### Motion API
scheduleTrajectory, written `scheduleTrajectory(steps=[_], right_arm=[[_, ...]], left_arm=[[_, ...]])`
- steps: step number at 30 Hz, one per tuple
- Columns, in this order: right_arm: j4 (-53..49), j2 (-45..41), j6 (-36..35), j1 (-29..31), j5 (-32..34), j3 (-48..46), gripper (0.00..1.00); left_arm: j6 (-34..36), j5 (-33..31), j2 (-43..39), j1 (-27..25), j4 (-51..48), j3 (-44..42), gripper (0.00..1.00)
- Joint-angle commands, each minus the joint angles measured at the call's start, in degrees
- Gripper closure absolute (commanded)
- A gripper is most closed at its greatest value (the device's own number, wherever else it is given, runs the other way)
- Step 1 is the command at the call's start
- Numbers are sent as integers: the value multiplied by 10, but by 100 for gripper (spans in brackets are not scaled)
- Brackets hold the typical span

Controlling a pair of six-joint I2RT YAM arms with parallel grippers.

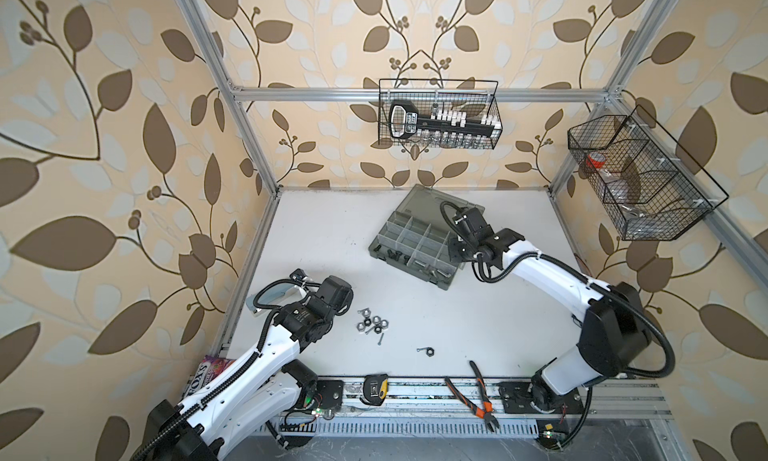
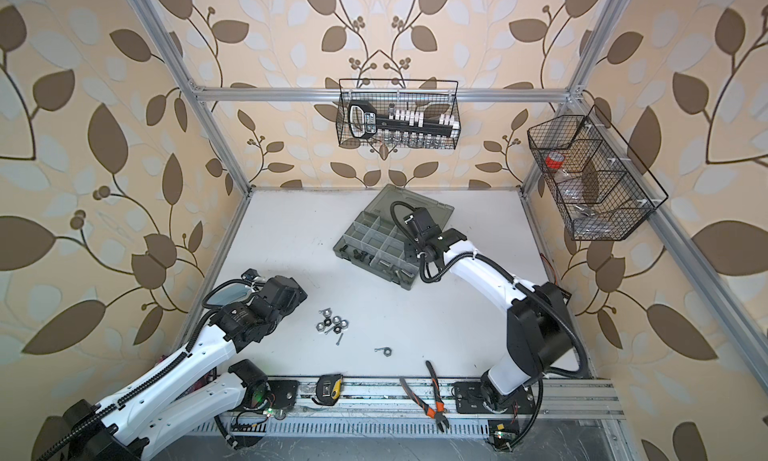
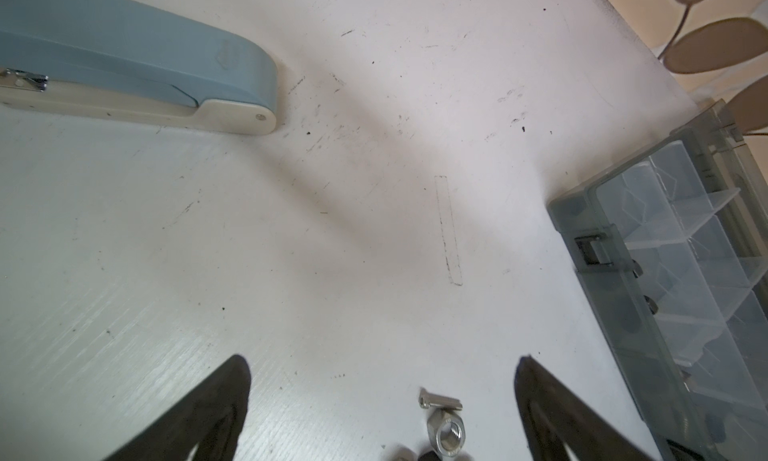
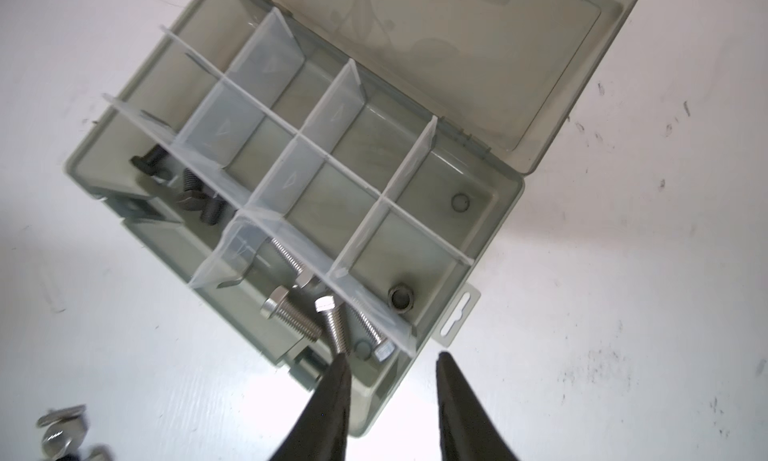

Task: Sort the screws and nuts into containers
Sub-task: 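Open the right gripper to release the black nut in the compartment, then move the right gripper to the black nut beside a small silver screw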

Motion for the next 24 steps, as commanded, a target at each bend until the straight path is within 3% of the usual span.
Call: scheduleTrajectory(steps=[1, 8, 15, 24], right_arm=[[-40, -29, 24, 31, -4, -53, 64], [-80, -88, 94, 134, -37, -145, 63], [-85, -83, 155, 270, -51, -178, 63], [-65, -29, 150, 380, -63, -179, 60]], left_arm=[[5, -15, 1, -3, -13, 25, 1], [6, -13, 6, -3, -18, 31, 1], [1, -7, 10, -3, -21, 33, 1], [-4, -8, 9, -3, -29, 31, 1]])
